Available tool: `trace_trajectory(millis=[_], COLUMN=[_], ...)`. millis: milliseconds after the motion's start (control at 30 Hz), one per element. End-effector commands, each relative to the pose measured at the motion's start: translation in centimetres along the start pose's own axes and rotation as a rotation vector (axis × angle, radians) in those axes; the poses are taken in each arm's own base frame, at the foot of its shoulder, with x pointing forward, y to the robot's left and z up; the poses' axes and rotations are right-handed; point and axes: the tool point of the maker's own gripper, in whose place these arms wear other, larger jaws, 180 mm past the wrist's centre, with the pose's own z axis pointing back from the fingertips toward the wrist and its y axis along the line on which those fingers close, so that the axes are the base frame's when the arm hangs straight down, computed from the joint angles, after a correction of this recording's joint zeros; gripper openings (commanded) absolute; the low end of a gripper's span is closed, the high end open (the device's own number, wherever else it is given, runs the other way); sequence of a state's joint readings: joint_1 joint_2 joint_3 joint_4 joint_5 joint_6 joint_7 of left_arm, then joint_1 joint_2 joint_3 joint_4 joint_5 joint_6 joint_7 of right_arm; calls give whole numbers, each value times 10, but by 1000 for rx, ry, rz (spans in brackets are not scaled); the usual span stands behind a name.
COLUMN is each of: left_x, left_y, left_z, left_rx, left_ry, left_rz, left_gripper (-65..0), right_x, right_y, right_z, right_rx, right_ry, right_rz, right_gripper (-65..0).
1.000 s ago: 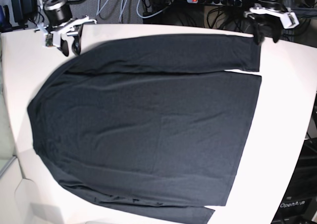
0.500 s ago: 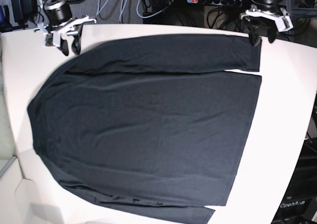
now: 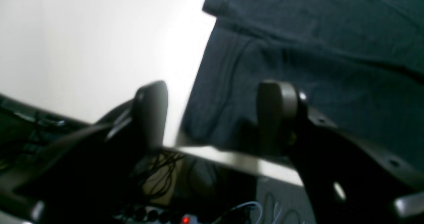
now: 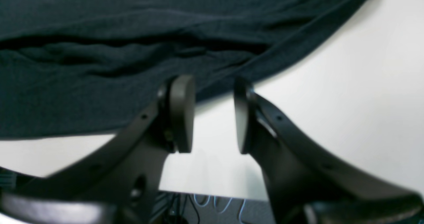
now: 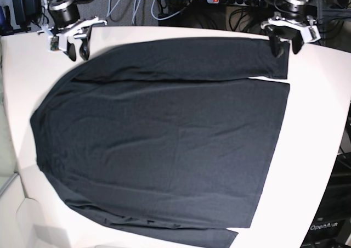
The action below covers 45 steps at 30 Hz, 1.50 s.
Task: Fold the T-shirt properly
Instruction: 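Lower the right gripper onto the shirt edge near the shoulder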
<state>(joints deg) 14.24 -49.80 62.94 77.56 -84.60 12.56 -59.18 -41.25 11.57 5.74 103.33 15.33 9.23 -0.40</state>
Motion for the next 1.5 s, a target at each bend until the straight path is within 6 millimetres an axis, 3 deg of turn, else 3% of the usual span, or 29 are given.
trace_trajectory(millis=[0,233,533,667,1000,1233,1467], left_x=[-2,-8,-8,-9,-5,-5,-5], left_y=[8,10,10,10,7,10,11], left_z=[3,6,7,7,4,6,8], left_rx=[9,14,13,13,7,10,11], left_ry=[21,35,38,39,30,35,35], left_rz=[-11,-18,-18,-18,-11,-17,-19], left_gripper=[-245,-261,-575,-637,-650,-650,-650], right_x=[8,8,10,10,12,22,24], right_y=[0,0,1,1,0,-1,-12], right_z=[2,2,1,1,0,-12,-26], right_rx=[11,11,10,10,12,11,-18], right_ry=[-31,-31,-36,-36,-42,-49,12], right_rz=[7,9,6,6,8,12,14], right_gripper=[-435,-435,-435,-435,-433,-430,-300])
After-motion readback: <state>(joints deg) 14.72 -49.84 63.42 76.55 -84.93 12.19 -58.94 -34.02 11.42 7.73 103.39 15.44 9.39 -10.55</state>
